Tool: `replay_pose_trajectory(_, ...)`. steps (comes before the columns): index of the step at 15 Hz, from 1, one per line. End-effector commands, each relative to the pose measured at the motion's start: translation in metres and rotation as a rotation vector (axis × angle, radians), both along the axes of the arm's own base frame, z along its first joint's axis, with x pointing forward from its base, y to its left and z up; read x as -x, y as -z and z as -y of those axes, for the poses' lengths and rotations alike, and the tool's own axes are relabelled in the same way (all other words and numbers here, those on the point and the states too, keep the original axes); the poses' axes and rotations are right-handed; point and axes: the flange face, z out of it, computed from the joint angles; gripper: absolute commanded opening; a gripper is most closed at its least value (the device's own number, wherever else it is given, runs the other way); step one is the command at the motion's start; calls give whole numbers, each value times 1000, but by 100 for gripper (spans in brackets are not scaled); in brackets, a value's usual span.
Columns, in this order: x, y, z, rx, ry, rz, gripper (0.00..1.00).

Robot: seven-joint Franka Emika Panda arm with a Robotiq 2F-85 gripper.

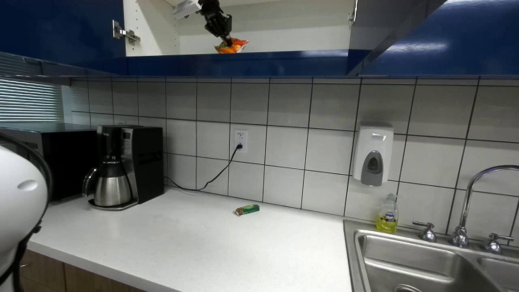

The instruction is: Pick up the object from the counter and put it in the cabinet

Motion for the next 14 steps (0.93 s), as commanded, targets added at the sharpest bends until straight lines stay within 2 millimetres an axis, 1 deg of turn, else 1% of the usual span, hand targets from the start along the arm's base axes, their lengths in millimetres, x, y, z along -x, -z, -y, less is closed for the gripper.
replay_pose_trajectory(1, -8, -5, -3, -7, 28, -10, 4)
replay_pose_trajectory(2, -9, -5, -3, -7, 28, -14, 27)
replay_pose_trajectory(4, -10, -4, -4, -13, 32, -18, 31)
replay_pose_trajectory(13, 1, -12, -3, -29, 39, -5, 98)
replay_pose_trajectory(14, 2, -12, -2, -30, 41, -5, 100)
